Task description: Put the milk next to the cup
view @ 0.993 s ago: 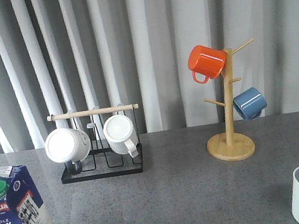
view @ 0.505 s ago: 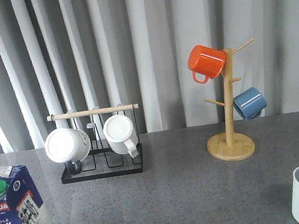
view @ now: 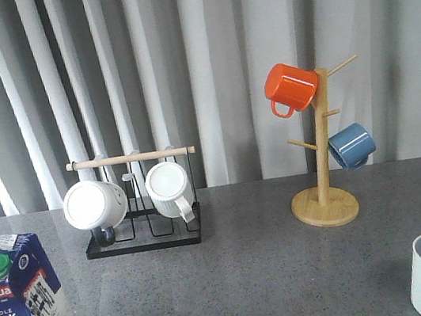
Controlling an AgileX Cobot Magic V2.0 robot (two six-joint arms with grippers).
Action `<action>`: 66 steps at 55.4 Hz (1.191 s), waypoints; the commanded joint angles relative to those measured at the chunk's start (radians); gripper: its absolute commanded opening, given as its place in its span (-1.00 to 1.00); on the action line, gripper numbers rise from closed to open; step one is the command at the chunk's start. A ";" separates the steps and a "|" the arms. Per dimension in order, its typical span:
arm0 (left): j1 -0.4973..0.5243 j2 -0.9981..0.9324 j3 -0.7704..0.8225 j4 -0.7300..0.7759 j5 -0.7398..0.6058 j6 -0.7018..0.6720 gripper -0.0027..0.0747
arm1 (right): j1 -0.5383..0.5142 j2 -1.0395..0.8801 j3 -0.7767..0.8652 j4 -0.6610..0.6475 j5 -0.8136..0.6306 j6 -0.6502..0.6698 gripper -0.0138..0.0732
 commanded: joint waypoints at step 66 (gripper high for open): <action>-0.006 0.005 -0.035 -0.006 -0.071 -0.001 0.48 | -0.006 0.214 -0.189 -0.030 -0.182 -0.012 -0.14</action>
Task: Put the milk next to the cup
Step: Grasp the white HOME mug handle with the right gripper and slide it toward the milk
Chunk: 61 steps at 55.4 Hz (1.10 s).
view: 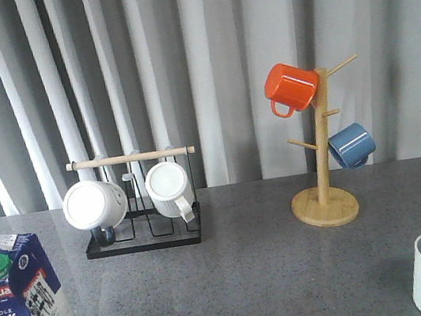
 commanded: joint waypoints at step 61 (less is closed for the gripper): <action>-0.006 0.005 -0.035 -0.007 -0.064 -0.001 0.48 | 0.369 -0.167 -0.129 -0.005 -0.076 0.151 -0.69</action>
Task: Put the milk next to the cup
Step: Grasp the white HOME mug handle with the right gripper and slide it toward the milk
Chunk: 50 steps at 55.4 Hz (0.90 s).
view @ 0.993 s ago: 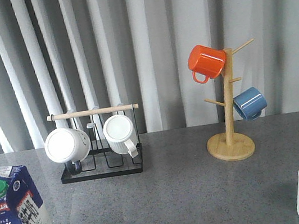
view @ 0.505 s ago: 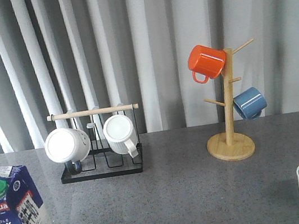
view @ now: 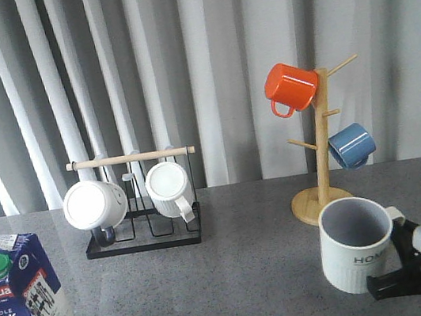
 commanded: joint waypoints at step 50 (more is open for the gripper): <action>-0.005 0.005 -0.035 -0.006 -0.043 -0.001 0.48 | 0.380 0.245 -0.256 0.526 0.016 -0.147 -0.69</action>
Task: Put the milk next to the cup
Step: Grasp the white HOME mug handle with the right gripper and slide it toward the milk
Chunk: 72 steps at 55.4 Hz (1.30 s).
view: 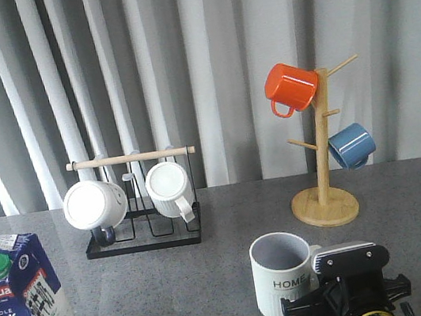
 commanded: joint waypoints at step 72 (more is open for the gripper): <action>-0.005 0.005 -0.035 -0.007 -0.052 -0.001 0.48 | -0.001 -0.108 -0.023 -0.066 0.100 -0.079 0.02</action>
